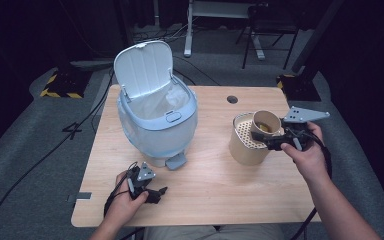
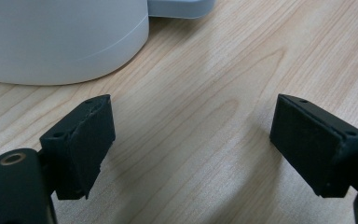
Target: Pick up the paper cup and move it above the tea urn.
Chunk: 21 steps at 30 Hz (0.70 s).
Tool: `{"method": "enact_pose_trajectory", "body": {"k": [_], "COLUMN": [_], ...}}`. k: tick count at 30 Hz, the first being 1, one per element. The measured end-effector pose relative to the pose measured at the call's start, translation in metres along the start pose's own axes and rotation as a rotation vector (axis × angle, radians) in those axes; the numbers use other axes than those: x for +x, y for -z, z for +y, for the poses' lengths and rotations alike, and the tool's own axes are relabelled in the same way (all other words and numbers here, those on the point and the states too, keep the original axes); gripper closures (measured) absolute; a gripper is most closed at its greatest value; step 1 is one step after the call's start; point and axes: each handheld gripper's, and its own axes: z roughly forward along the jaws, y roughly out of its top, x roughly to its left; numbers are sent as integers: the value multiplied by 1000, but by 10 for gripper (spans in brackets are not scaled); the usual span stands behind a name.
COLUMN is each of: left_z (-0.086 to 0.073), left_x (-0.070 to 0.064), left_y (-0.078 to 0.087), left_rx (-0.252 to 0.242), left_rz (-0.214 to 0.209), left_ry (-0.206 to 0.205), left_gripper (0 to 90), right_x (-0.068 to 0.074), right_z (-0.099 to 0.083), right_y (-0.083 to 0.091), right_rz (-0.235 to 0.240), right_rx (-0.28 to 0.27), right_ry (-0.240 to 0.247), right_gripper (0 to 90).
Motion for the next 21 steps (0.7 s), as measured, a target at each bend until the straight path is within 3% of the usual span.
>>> {"method": "enact_pose_trajectory", "body": {"k": [13,21], "left_z": [0,0], "left_x": [0,0], "left_y": [0,0], "left_rx": [0,0], "left_rz": [0,-3], "left_ry": [0,3], "left_gripper": [145,145], "right_x": [-47,-65], "right_z": [7,-2], "right_y": [-15,-15], "right_rz": [-109,-163], "right_rx": [33,58], "right_ry": [-30,-62], "right_gripper": [300,299]}}
